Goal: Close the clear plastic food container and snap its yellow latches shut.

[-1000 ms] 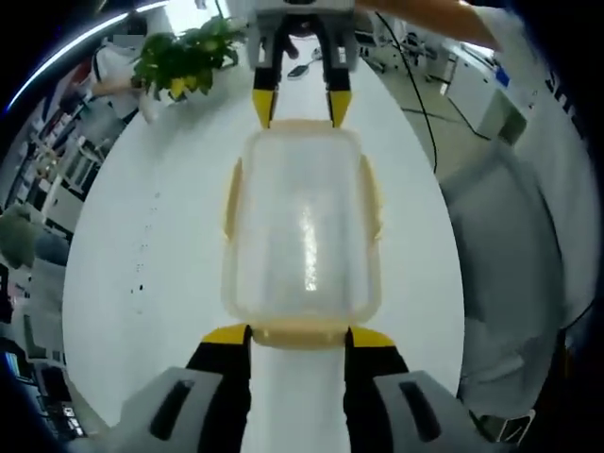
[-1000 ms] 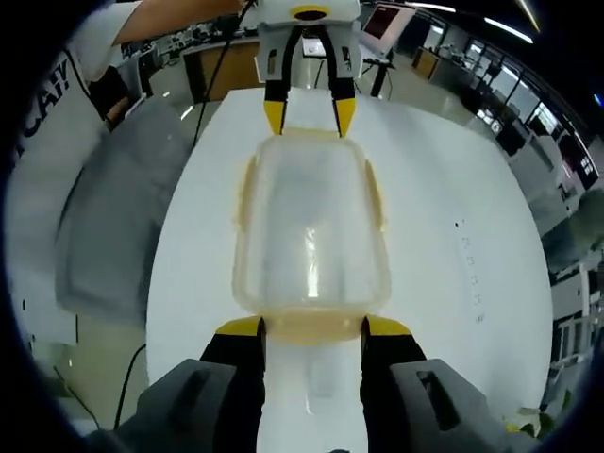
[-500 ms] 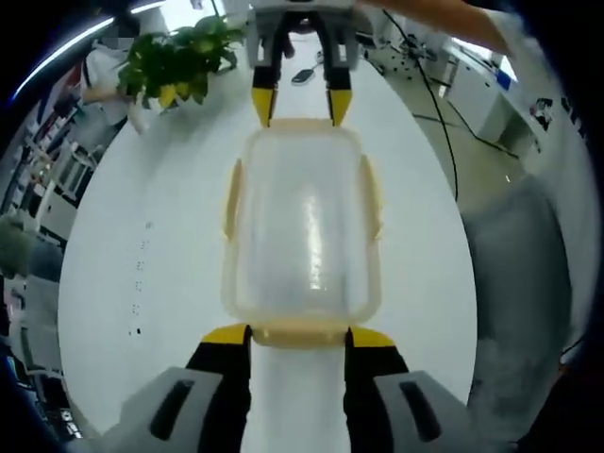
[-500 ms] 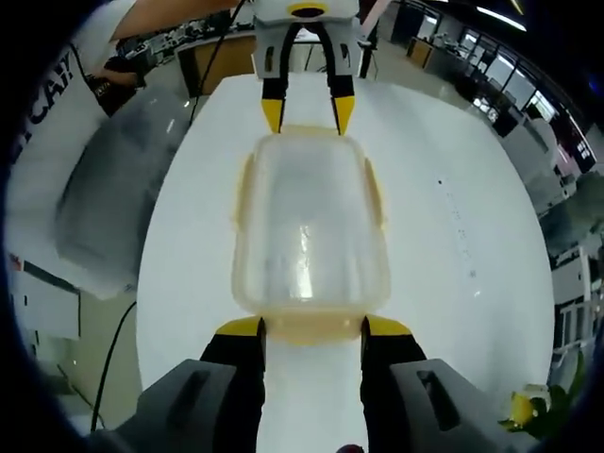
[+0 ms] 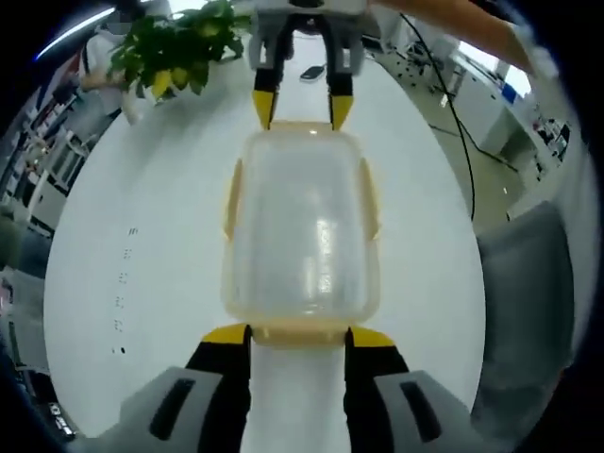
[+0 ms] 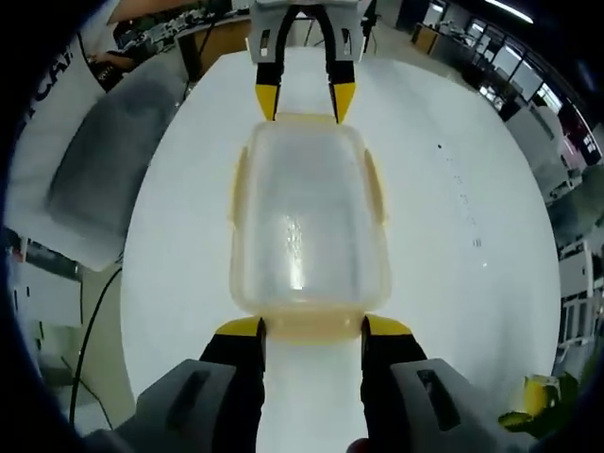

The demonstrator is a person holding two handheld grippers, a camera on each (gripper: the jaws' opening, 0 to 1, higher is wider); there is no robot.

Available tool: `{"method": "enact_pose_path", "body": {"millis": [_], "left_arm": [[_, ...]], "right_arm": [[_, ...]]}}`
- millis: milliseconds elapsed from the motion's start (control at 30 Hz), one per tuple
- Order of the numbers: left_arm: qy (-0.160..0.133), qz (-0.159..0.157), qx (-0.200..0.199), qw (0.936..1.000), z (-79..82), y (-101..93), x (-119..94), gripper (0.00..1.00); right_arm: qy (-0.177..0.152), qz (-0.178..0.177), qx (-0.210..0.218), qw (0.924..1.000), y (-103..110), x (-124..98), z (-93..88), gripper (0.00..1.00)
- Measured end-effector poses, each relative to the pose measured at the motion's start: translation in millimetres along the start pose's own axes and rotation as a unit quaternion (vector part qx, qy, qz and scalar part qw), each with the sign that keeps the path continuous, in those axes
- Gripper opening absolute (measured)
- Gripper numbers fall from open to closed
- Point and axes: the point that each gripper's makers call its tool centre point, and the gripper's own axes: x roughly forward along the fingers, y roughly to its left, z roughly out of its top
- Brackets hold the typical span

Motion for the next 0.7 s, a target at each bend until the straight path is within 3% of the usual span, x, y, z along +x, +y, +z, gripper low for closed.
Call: {"method": "enact_pose_path", "body": {"millis": [467,700], "left_arm": [[0.016,-0.023,-0.012,0.9995,-6.4,-2.9,20.3,0.33],[0.016,-0.017,-0.006,0.9997,-4.7,-0.3,23.8,0.33]], "right_arm": [[0.031,0.017,-0.011,0.9993,1.5,26.1,-12.5,0.36],[0.035,0.001,-0.019,0.9992,-4.9,26.0,-15.7,0.36]]}}
